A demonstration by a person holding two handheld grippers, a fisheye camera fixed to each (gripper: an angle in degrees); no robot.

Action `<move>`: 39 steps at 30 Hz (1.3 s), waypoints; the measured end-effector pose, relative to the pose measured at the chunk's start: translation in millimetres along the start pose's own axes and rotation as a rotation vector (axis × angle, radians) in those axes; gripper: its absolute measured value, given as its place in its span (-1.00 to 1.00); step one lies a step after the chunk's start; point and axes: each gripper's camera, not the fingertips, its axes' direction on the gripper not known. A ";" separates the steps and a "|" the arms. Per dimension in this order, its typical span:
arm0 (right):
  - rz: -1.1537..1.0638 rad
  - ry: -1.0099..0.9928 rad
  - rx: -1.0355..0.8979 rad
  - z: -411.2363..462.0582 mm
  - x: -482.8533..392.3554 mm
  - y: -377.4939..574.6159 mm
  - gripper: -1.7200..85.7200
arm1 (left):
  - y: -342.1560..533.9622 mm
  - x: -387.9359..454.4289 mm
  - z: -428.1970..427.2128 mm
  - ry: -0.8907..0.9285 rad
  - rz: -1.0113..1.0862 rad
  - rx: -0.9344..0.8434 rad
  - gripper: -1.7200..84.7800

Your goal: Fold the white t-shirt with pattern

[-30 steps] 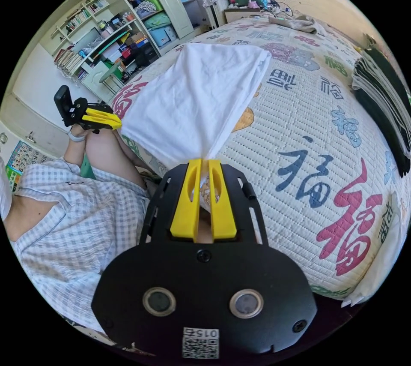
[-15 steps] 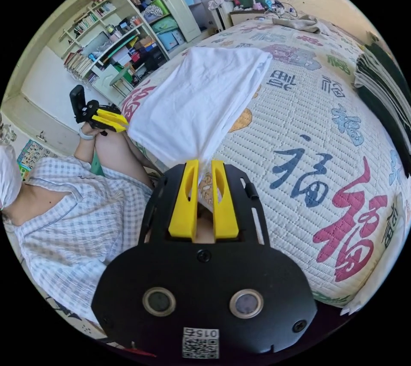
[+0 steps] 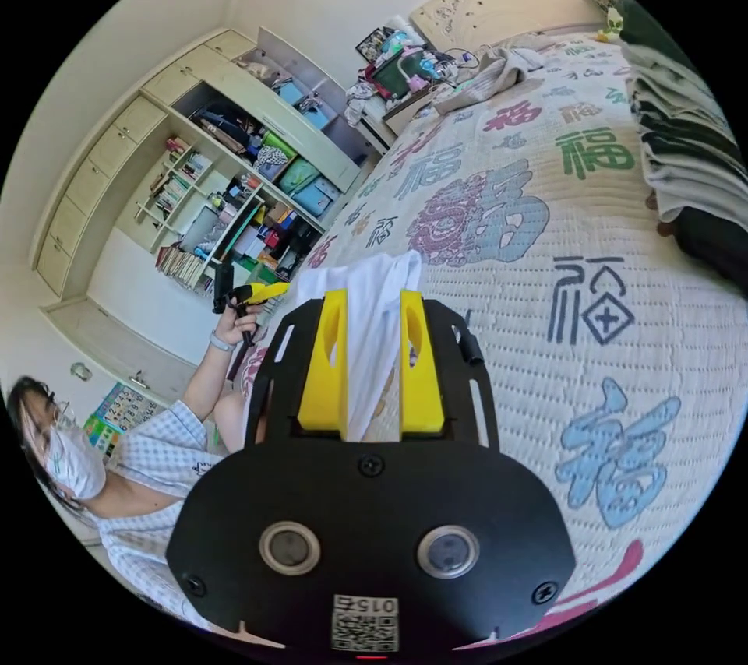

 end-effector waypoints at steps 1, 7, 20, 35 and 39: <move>0.016 0.005 -0.027 8.2 7.6 -9.3 -0.70 | -7.8 -12.8 6.9 0.019 -0.028 -0.008 -0.60; -0.002 -0.063 -0.108 27.6 27.3 -36.6 -0.71 | -28.7 -46.4 29.9 0.104 -0.052 -0.066 -0.60; -0.103 -0.118 -0.088 8.5 11.5 -40.7 -0.92 | -45.2 -22.5 32.3 0.118 0.174 -0.102 -0.92; -0.459 -0.086 -0.052 -44.2 -104.3 100.9 -0.92 | 75.7 129.0 0.4 -0.022 0.741 -0.070 -0.94; -0.581 -0.033 -0.114 -31.6 -144.7 182.7 -0.91 | 162.9 169.6 -4.8 -0.059 0.899 -0.116 -0.94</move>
